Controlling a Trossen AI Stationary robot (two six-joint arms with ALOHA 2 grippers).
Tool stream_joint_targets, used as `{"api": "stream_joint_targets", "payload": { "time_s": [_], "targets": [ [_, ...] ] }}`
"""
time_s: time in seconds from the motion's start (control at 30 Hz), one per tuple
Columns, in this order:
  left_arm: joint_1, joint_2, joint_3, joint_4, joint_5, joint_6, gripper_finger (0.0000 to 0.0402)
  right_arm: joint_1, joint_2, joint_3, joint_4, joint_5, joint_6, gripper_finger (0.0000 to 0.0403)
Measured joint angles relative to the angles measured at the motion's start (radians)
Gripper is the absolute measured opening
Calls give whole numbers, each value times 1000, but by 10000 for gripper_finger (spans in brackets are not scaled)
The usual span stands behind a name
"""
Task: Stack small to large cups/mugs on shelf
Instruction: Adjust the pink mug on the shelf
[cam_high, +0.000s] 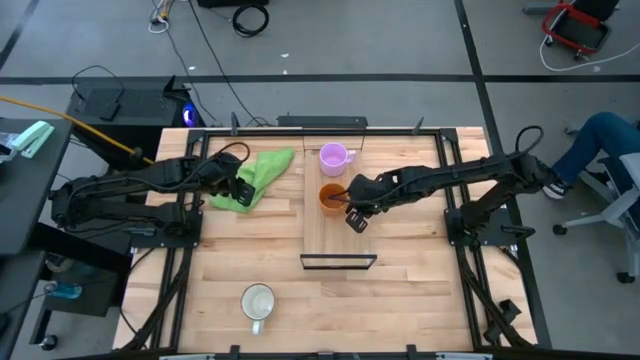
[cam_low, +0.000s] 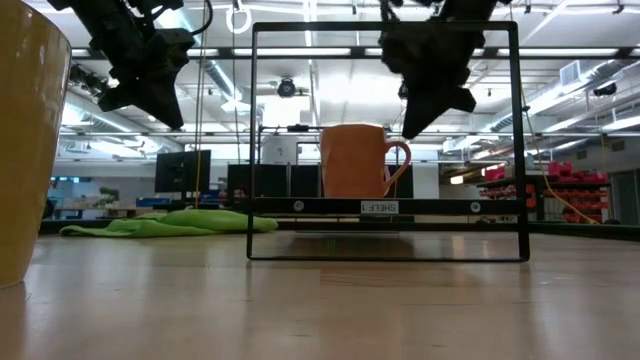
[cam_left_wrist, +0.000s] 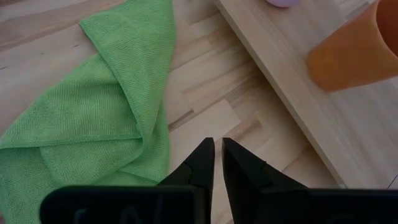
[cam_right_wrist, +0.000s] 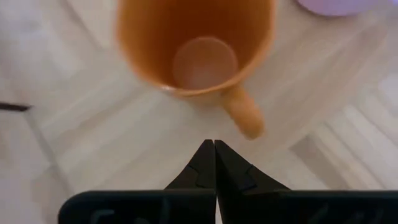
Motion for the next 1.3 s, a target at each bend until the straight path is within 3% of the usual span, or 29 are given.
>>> {"api": "stream_joint_targets", "payload": {
  "time_s": [0.2,0.37,0.57,0.7,0.9,1.3],
  "targets": [
    [0,0,0,0,0,1,35,-26,-101,61,1,58,-19,0],
    [0,0,0,0,0,1,40,-209,-145,73,-9,66,-64,0],
    [0,0,0,2,0,0,36,-514,-96,72,-8,-158,-170,0],
    [0,0,0,6,0,0,31,-654,-41,71,0,-292,-234,0],
    [0,0,0,37,-3,-10,33,-697,29,71,78,-366,-302,0],
    [0,0,0,66,-17,-53,25,-701,112,70,156,-360,-327,0]
  ]
}}
